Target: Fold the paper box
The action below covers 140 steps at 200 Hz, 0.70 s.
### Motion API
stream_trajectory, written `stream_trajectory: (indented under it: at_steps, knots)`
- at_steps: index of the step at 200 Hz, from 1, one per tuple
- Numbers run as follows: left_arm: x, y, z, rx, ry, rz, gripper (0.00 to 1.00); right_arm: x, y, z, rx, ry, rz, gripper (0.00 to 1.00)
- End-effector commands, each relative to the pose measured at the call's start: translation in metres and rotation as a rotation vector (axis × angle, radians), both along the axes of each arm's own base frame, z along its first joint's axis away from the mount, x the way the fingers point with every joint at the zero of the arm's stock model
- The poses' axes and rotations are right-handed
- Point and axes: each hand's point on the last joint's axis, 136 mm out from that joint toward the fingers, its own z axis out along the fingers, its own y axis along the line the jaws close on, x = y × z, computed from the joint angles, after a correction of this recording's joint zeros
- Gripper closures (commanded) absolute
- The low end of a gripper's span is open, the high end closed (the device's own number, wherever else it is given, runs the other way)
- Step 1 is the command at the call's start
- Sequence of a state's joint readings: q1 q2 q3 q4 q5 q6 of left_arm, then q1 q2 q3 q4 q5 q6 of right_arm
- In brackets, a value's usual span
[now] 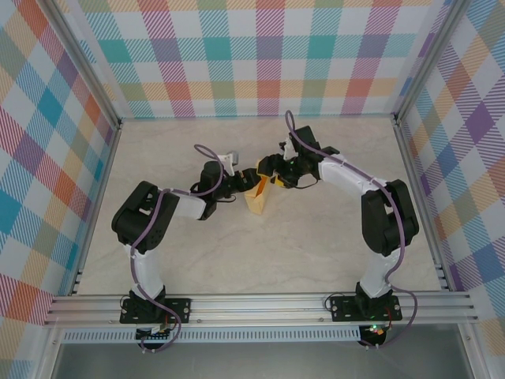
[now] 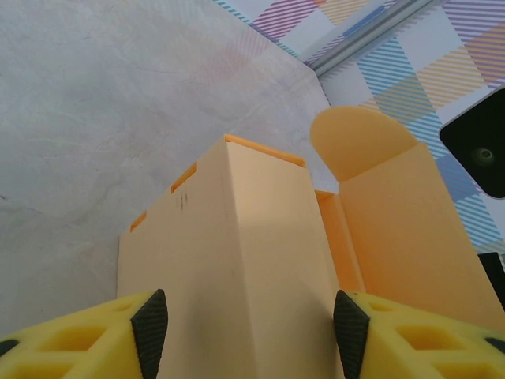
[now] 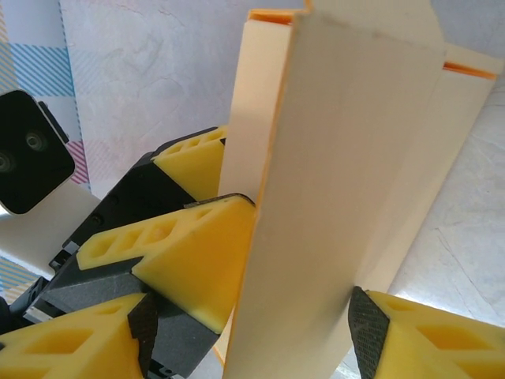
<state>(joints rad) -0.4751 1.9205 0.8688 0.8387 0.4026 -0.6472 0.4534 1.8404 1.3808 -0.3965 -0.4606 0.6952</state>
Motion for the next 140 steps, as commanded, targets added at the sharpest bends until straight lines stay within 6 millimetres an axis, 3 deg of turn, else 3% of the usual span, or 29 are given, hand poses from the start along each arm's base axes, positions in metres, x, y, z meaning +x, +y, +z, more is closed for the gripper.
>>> stream_trajectory:
  at_steps: [1,45,94,140]
  knots:
    - [-0.003,-0.002,0.038,-0.101,-0.090,-0.013,0.36,-0.005,-0.013,-0.031,-0.114,0.079,-0.025,0.32]
    - [-0.005,0.012,0.054,-0.138,-0.132,0.034,0.30,-0.001,-0.014,-0.033,-0.143,0.082,-0.031,0.32]
    - [-0.002,0.032,0.053,-0.198,-0.118,0.086,0.29,0.003,-0.007,-0.029,-0.134,0.084,-0.014,0.30]
    - [-0.004,0.033,0.056,-0.241,-0.106,0.080,0.30,0.001,0.000,-0.026,-0.128,0.092,-0.015,0.25]
